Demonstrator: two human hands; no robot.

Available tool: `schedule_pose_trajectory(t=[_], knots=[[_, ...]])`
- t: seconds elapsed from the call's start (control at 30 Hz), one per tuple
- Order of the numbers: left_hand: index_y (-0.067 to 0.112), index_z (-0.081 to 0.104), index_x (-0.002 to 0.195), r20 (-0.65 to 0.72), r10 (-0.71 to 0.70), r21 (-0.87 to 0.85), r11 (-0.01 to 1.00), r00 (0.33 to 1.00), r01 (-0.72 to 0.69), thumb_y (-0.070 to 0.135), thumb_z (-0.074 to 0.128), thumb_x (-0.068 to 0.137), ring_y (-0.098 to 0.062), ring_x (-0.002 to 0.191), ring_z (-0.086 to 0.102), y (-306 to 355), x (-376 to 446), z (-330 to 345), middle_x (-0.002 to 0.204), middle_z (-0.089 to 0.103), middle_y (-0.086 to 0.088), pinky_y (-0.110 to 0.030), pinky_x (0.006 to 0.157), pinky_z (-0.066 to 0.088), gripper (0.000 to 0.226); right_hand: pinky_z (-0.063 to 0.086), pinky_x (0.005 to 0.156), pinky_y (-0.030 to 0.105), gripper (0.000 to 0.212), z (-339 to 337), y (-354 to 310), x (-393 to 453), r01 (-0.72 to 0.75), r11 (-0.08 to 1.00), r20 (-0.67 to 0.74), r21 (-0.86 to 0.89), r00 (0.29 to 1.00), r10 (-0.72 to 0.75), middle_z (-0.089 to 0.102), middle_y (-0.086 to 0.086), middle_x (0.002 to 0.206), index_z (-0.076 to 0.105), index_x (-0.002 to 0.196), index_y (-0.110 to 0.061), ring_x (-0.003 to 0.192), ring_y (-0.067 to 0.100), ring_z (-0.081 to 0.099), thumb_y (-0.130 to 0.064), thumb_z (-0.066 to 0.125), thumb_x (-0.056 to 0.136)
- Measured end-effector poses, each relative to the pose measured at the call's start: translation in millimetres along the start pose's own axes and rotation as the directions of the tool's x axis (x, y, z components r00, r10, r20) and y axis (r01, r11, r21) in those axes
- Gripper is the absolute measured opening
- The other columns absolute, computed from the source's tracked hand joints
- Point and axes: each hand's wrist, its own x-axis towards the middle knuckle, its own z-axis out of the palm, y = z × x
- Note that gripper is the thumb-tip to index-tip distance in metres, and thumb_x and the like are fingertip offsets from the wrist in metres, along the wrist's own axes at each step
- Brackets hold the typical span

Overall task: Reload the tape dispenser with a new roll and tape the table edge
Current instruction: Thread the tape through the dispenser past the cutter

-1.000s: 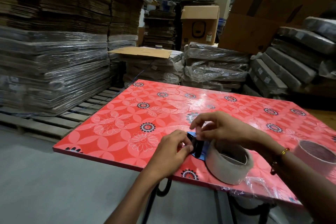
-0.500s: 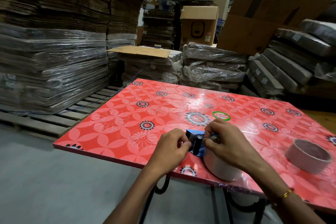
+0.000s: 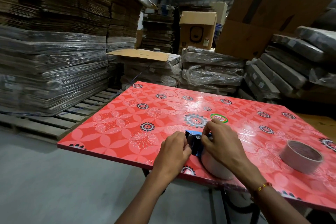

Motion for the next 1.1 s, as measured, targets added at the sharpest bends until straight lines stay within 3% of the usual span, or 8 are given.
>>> schedule_pose_trajectory(t=[0.1,0.33,0.5,0.7,0.8,0.9,1.1], knots=[[0.015,0.045,0.076,-0.008,-0.002,0.019,1.0,1.0,0.002,0.015,0.057,0.089,-0.024,0.075,0.048,1,-1,-1,0.081,0.052,0.0,-0.039,0.067,0.039,0.018,0.051,0.071,0.041,0.009,0,-2,0,-0.004,1.0,0.007,-0.01,1.0,0.004,0.059,-0.002,0.094,0.058,0.08,-0.019,0.085,0.027,0.061,-0.021,0.06,0.088],[0.011,0.06,0.076,0.058,-0.035,-0.114,0.993,0.998,0.041,0.009,0.063,0.09,-0.016,0.082,0.057,-6,3,-11,0.09,0.063,-0.001,-0.014,0.065,0.036,0.014,0.051,0.072,0.04,0.01,-3,0,3,-0.06,0.997,0.048,0.049,0.997,0.058,0.059,-0.003,0.091,0.06,0.076,-0.016,0.084,0.025,0.06,-0.018,0.061,0.087],[0.011,0.066,0.08,0.129,-0.029,-0.156,0.987,0.991,0.049,0.021,0.072,0.086,0.005,0.077,0.054,-9,3,-15,0.091,0.061,0.006,-0.002,0.065,0.037,0.013,0.044,0.066,0.034,0.012,-4,4,5,-0.088,0.992,0.069,0.095,0.994,0.082,0.059,-0.006,0.087,0.062,0.073,-0.017,0.081,0.022,0.058,-0.017,0.062,0.084],[0.017,0.066,0.078,0.162,-0.009,-0.16,0.986,0.987,0.036,0.031,0.076,0.083,0.005,0.075,0.054,-8,3,-16,0.088,0.06,0.008,-0.006,0.063,0.035,0.017,0.035,0.062,0.031,0.012,-4,6,6,-0.116,0.984,0.089,0.139,0.991,0.104,0.057,-0.007,0.081,0.062,0.069,-0.015,0.077,0.019,0.056,-0.015,0.062,0.08],[0.013,0.068,0.08,0.13,0.008,-0.145,0.989,0.992,0.011,0.021,0.073,0.085,0.001,0.076,0.054,-6,2,-15,0.09,0.063,0.004,-0.009,0.066,0.036,0.011,0.042,0.065,0.033,0.012,-4,5,6,-0.112,0.985,0.093,0.134,0.991,0.1,0.059,-0.006,0.085,0.062,0.069,-0.016,0.08,0.021,0.058,-0.015,0.062,0.081],[0.01,0.067,0.079,0.087,-0.019,-0.123,0.992,0.996,0.03,0.011,0.066,0.087,-0.009,0.079,0.058,-4,2,-12,0.089,0.064,0.002,-0.022,0.07,0.04,0.009,0.047,0.07,0.035,0.013,-3,4,7,-0.107,0.988,0.098,0.111,0.99,0.096,0.06,-0.004,0.09,0.063,0.07,-0.017,0.084,0.023,0.06,-0.015,0.062,0.083],[0.015,0.059,0.071,0.073,-0.026,-0.107,0.994,0.997,0.034,0.012,0.068,0.087,-0.003,0.072,0.053,-6,3,-7,0.079,0.058,0.008,-0.018,0.065,0.037,0.019,0.051,0.073,0.037,0.013,-3,4,6,-0.095,0.99,0.091,0.102,0.992,0.086,0.06,-0.006,0.09,0.063,0.07,-0.018,0.084,0.021,0.061,-0.017,0.064,0.083]])
